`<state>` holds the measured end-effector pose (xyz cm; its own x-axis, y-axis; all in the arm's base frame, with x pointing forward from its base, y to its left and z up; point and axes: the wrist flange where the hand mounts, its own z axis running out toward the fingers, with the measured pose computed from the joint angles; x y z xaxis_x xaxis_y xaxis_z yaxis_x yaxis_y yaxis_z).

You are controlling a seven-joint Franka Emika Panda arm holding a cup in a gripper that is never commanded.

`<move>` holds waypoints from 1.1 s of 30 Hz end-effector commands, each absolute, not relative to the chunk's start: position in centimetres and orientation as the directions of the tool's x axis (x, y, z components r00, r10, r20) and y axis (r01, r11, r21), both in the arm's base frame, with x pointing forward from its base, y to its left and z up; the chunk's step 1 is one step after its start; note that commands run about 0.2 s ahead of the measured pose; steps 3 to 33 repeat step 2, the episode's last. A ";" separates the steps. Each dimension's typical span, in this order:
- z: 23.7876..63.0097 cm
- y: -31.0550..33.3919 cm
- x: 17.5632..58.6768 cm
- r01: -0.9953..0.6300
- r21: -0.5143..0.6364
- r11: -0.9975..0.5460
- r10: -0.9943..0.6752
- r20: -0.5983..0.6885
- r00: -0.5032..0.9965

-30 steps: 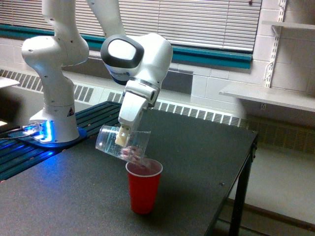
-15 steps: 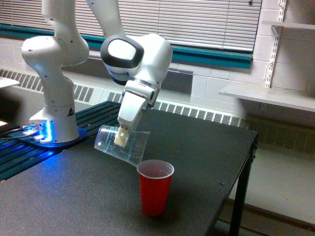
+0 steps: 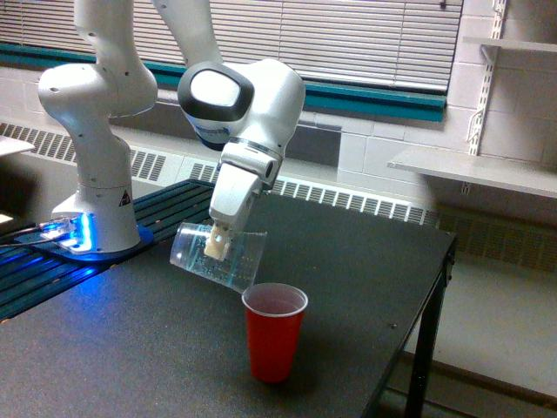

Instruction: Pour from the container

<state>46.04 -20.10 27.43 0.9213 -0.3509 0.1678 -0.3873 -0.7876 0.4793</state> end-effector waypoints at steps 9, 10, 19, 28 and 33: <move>27.4 -19.5 46.3 -0.389 0.448 -0.805 -0.350 0.172 0.921; 27.4 -19.5 46.3 -0.389 0.448 -0.805 -0.350 0.172 0.921; 27.4 -19.5 46.3 -0.389 0.448 -0.805 -0.350 0.172 0.921; 27.4 -19.5 46.3 -0.389 0.448 -0.805 -0.350 0.172 0.921; 27.4 -19.5 46.3 -0.389 0.448 -0.805 -0.350 0.172 0.921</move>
